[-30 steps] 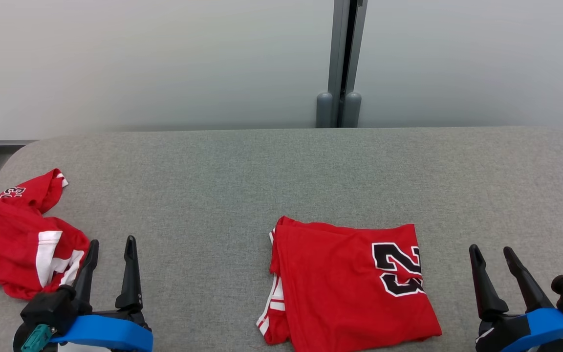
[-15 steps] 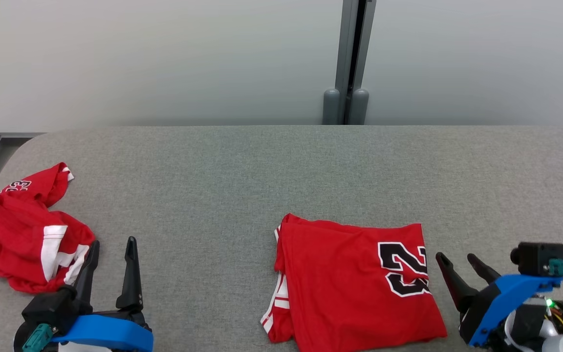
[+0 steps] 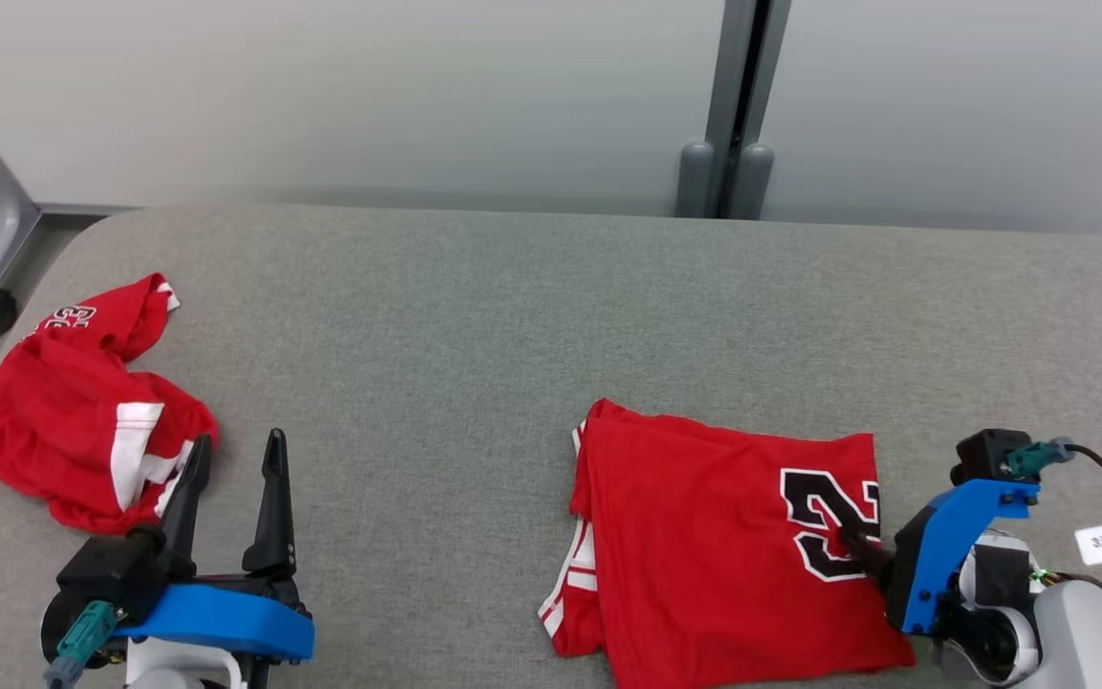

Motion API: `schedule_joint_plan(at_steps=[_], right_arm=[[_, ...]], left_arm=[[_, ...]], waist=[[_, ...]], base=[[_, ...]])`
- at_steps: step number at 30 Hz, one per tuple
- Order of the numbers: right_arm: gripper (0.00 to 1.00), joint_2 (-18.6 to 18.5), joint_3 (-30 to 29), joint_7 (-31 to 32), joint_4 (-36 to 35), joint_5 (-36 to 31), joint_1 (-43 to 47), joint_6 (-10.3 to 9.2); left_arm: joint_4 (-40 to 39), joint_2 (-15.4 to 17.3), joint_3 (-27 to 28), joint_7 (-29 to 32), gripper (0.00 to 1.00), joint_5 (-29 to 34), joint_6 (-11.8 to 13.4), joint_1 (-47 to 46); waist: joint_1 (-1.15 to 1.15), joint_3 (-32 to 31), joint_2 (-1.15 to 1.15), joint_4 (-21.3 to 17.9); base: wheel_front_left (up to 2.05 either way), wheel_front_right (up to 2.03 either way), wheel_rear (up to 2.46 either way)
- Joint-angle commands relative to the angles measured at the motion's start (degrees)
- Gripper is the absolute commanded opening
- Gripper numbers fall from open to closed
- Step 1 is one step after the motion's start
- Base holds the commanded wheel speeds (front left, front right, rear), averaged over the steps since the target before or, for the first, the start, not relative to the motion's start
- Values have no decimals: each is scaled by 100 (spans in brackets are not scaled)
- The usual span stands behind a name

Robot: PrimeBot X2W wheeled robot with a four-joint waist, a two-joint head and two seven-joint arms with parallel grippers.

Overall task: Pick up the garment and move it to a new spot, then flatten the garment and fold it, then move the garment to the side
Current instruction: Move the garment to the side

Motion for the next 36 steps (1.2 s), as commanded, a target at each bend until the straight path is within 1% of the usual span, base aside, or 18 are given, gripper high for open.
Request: schedule_joint_plan(at_steps=[1,4,9,10,11,12,13,14,17,19,23,28,33,36], right_arm=[[100,12,9,30,106,-22,-120,1],[100,26,67,48,440,-1,-269,1],[100,-57,262,91,901,-48,-389,0],[86,-92,303,92,972,-47,-403,-1],[65,-126,371,115,1031,-48,-421,-1],[48,-154,437,119,1071,-23,-439,-2],[15,-181,499,92,1093,0,-452,-1],[0,-215,586,59,1098,13,-475,-1],[0,-371,854,-41,1013,57,-601,0],[0,-552,1101,-135,870,84,-733,0],[0,-1066,1712,-312,474,141,-1110,-3],[0,-1716,2405,-346,16,290,-1809,0],[0,-2363,2713,-372,-264,360,-2594,-1],[0,-2687,2626,-436,-261,345,-2932,0]], left_arm=[[-8,10,10,-24,100,21,-42,-98],[5,2,-30,-24,100,14,-47,-175],[-39,-34,-52,-24,100,28,-52,-229],[-43,-39,-46,-24,100,29,-52,-234],[-51,-39,-34,-24,100,29,-52,-236],[-55,-45,-27,-24,100,32,-53,-240],[-55,-52,-20,-24,100,34,-53,-246],[-55,-56,-8,-24,100,35,-54,-256],[-51,-61,4,-24,100,41,-50,-299],[-72,-64,1,-24,100,46,-51,-332],[-154,-24,2,-22,100,49,-51,-373],[-402,27,98,-19,100,83,-52,-484],[-743,131,137,-19,100,161,-52,-759],[-931,175,96,-19,100,235,-53,-955]], waist=[[0,84,0,77],[0,188,0,161],[0,308,0,217],[0,324,0,216],[0,348,0,209],[0,365,0,201],[0,381,0,189],[0,397,0,172],[0,430,0,104],[0,459,0,50],[0,577,0,-130],[0,917,0,-544],[0,1441,0,-1015],[0,1755,0,-1268]], base=[[0,0,0],[0,0,0],[0,0,0],[0,0,0],[0,0,0],[0,0,0],[0,0,0],[0,0,0],[0,0,0],[0,0,0],[0,0,0],[0,0,0],[0,0,0],[0,0,0]])
